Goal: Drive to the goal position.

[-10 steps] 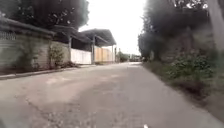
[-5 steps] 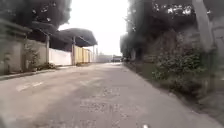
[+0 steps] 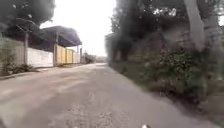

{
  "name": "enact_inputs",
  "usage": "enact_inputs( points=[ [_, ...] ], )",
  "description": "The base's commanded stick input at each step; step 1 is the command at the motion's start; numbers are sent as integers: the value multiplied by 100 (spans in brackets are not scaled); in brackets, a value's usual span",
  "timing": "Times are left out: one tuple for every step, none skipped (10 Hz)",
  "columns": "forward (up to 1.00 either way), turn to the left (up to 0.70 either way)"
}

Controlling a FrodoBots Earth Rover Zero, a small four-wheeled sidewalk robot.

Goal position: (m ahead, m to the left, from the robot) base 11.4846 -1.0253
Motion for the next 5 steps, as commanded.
enact_inputs(
  points=[
    [85, 0],
    [85, 0],
    [85, 6],
    [85, 10],
    [85, 5]
  ],
)
